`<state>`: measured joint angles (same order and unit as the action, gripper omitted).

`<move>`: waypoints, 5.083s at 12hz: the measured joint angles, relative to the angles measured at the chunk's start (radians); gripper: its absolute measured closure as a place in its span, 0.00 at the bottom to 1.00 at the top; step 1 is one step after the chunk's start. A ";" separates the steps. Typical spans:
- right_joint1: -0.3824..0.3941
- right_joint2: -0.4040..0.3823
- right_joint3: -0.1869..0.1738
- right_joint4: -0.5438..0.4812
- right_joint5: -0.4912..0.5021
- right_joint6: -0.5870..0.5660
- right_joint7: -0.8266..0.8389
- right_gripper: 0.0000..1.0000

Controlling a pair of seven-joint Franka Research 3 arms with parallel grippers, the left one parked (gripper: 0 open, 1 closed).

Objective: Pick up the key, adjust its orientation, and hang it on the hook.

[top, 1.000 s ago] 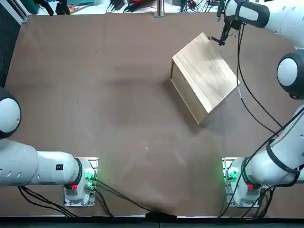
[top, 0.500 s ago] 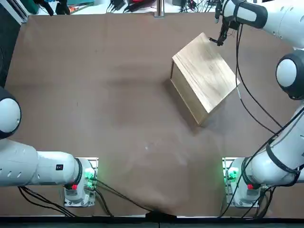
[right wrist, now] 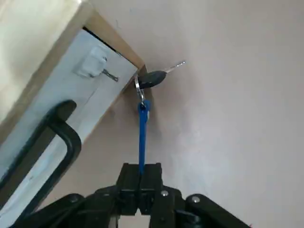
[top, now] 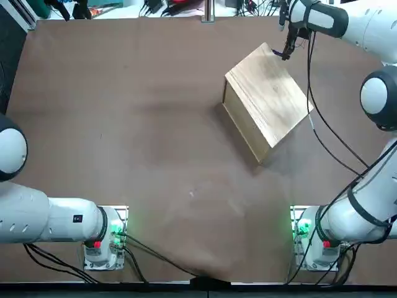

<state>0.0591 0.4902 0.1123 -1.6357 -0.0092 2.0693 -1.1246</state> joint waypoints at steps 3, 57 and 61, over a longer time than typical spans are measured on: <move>0.009 0.000 0.002 0.000 0.000 0.000 0.000 0.97; 0.014 0.003 -0.005 -0.018 0.000 -0.023 -0.023 0.00; 0.013 -0.003 -0.007 0.015 0.000 -0.023 -0.023 0.00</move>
<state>0.0719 0.4872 0.1054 -1.6212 -0.0090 2.0467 -1.1476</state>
